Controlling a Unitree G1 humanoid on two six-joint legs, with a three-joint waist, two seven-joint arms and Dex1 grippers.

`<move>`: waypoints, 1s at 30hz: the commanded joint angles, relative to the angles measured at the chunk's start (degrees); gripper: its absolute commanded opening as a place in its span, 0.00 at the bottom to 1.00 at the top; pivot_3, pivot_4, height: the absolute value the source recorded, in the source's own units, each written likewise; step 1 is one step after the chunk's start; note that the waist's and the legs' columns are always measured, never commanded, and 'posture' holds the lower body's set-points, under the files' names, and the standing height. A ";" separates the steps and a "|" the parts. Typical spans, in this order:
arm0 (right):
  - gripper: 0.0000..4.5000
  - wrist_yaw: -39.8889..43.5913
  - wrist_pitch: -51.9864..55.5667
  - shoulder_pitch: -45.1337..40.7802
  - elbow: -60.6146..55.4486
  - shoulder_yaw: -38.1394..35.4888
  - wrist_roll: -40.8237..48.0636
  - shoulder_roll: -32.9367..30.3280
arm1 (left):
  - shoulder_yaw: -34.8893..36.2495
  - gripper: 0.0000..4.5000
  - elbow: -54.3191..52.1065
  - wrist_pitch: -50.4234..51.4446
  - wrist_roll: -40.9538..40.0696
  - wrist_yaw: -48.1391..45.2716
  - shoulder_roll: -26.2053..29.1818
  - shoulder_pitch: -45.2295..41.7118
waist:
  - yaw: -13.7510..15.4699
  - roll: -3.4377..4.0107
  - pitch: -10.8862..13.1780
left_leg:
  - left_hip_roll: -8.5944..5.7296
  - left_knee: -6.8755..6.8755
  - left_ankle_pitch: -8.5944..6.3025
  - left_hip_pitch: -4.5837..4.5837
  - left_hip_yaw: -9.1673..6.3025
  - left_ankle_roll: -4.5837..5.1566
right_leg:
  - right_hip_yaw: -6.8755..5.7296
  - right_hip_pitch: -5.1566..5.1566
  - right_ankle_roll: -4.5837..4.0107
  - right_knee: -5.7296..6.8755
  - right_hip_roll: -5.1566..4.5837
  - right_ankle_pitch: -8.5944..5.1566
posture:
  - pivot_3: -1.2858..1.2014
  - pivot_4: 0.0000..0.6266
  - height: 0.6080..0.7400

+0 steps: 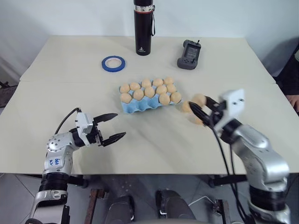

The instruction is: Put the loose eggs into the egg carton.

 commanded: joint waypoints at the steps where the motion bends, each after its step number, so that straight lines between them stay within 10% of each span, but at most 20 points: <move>1: 0.47 -1.08 -2.08 -5.91 6.93 4.87 -3.10 3.79 | 1.03 1.00 -1.60 -0.94 -0.34 0.64 0.68 -0.44 | 0.09 0.00 0.00 | 0.00 0.00 0.00 -0.04 0.00 0.00 | 0.00 -0.04 0.00 -0.01 0.00 0.00 | 0.52 0.24 1.00; 16: 0.47 1.44 -17.93 -21.21 36.19 10.36 -13.08 12.02 | 2.99 1.00 -6.25 -0.73 -0.74 3.73 1.76 3.87 | -0.03 0.00 0.00 | 0.01 -0.06 -0.08 -0.23 -0.06 0.05 | -0.16 -0.18 0.02 -0.04 -0.09 0.01 | 0.52 0.24 1.00; 23: 0.97 3.82 -17.32 -20.90 34.68 10.46 -13.44 11.99 | 2.99 1.00 -7.11 -0.46 -0.79 4.41 1.74 4.35 | -0.22 0.01 0.00 | 0.02 -0.07 -0.08 -0.21 -0.06 0.04 | -0.16 -0.19 0.01 -0.01 -0.08 0.01 | 0.52 0.24 1.00; 30: 0.99 5.52 -14.18 -18.59 27.70 9.51 -12.58 10.08 | 2.19 1.00 -5.83 -0.44 -0.43 4.23 1.42 2.78 | -0.09 0.01 0.00 | 0.01 -0.10 -0.08 -0.22 -0.07 0.03 | -0.17 -0.19 0.01 -0.01 -0.09 0.01 | 0.52 0.24 1.00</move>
